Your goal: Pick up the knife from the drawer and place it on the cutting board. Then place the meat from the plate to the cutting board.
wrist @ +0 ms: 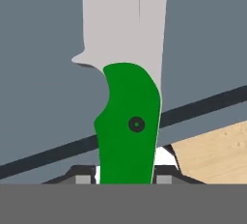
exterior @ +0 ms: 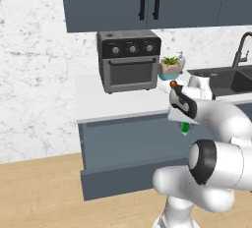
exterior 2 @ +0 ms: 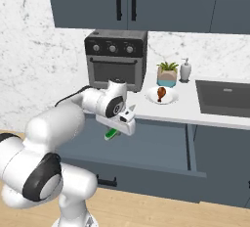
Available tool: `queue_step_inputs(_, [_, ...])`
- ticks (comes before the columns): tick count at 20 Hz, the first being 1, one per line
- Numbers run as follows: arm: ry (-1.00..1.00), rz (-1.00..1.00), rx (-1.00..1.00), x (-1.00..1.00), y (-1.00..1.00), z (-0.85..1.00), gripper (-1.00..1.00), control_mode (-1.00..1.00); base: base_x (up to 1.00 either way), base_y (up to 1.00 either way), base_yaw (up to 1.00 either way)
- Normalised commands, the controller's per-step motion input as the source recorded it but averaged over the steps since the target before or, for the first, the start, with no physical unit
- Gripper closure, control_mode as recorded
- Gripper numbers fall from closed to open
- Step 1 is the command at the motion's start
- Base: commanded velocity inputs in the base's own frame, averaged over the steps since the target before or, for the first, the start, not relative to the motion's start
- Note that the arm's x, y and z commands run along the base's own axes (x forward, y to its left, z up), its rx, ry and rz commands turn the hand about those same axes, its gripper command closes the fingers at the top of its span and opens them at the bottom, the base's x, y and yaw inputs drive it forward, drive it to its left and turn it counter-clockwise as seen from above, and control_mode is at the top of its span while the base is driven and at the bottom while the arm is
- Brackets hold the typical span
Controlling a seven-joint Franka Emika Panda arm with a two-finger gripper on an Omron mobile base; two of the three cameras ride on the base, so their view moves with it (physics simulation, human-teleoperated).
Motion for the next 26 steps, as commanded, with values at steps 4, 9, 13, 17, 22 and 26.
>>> queue_step_inputs(4, [0.0, 0.17, 0.0, -0.33, 0.41, 0.97, 1.0, -1.0, 0.0, 0.0, 0.0])
queue_step_inputs(9, [0.0, 0.1, -0.03, -0.33, 0.46, 0.9, 1.0, -1.0, 0.0, 0.0, 0.0])
queue_step_inputs(13, [0.0, 0.06, -0.06, -0.52, 0.2, 0.64, 1.0, -1.0, 0.0, 0.0, 0.0])
queue_step_inputs(17, [-0.07, 0.06, -0.08, -0.67, 0.09, 0.47, 1.0, -1.0, 0.0, 0.0, 0.0])
queue_step_inputs(22, [-0.12, 0.03, -0.08, -0.43, 0.0, 0.14, 1.0, 1.0, -0.31, -0.12, 0.0])
queue_step_inputs(26, [0.0, 0.0, 0.0, 0.0, 0.0, 0.0, 1.0, 1.0, -0.54, -0.84, 0.0])
